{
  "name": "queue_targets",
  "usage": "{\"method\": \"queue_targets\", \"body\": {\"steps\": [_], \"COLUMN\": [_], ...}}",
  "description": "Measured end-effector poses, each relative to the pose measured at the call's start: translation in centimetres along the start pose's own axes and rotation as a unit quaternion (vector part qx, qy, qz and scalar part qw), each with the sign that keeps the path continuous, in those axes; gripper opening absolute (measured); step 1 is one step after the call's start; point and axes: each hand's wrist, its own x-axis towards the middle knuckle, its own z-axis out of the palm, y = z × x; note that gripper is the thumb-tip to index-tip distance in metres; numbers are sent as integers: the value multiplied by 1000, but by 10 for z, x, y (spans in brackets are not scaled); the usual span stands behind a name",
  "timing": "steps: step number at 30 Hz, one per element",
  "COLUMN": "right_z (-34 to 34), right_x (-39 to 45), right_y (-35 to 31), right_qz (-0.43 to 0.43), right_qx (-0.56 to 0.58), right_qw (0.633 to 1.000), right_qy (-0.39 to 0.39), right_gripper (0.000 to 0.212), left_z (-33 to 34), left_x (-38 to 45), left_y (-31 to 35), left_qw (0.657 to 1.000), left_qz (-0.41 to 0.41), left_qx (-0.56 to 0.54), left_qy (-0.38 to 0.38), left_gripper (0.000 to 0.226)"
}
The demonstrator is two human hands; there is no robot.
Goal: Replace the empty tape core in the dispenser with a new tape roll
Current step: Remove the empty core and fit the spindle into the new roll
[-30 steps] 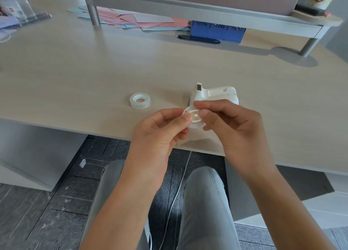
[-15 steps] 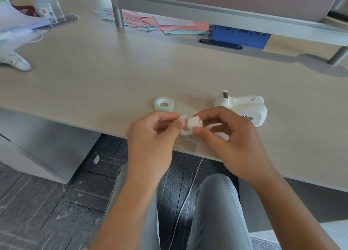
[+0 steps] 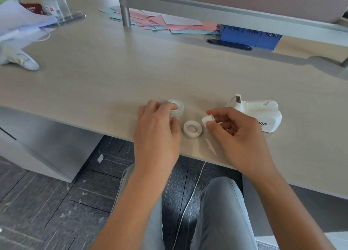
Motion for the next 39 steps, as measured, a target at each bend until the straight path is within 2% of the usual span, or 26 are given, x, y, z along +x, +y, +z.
{"method": "queue_targets", "body": {"steps": [3, 5, 8, 10, 13, 16, 18, 23, 26, 28, 29, 34, 39], "right_z": [0, 0, -2, -3, -6, -14, -24, -50, -63, -69, -71, -72, -64], "right_x": [-3, -4, -4, -4, -6, -11, -14, -25, -28, -28, -28, -31, -34], "right_y": [-1, -1, -1, -2, -4, -6, -6, -6, -12, -16, -17, -16, -15], "right_qz": [1, 3, 4, 3, 2, 13, 25, 29, 60, 77, 75, 29, -27], "right_qx": [4, 8, 15, 27, 54, 94, 107, 191, 331, 407, 416, 313, 176], "right_qw": [1000, 1000, 1000, 1000, 998, 994, 991, 977, 938, 907, 903, 944, 976], "right_qy": [1, 3, 6, 12, 31, 61, 82, 94, 89, 78, 76, 106, 128], "right_gripper": [18, 17, 18, 17, 16, 19, 19, 21, 24, 19, 17, 13, 20], "left_z": [3, 6, 9, 11, 10, -1, -5, -3, 6, 10, 12, 17, 18], "left_x": [12, 17, 20, 20, 20, 15, 10, -7, -14, -17, -19, -25, -30], "left_y": [-6, -7, -9, -10, -2, 23, 39, 61, 68, 74, 77, 83, 87], "left_qw": [997, 993, 991, 995, 990, 939, 908, 833, 788, 773, 766, 760, 753], "left_qz": [22, 15, 10, 18, -24, -105, -129, -183, -206, -217, -223, -240, -233], "left_qx": [66, 93, 105, 67, -124, -319, -392, -508, -560, -577, -583, -583, -595], "left_qy": [-31, -71, -81, -68, -56, -72, -78, -123, -149, -151, -151, -158, -157], "left_gripper": [35, 32, 25, 21, 16, 17, 17, 12, 16, 15, 14, 17, 19]}}
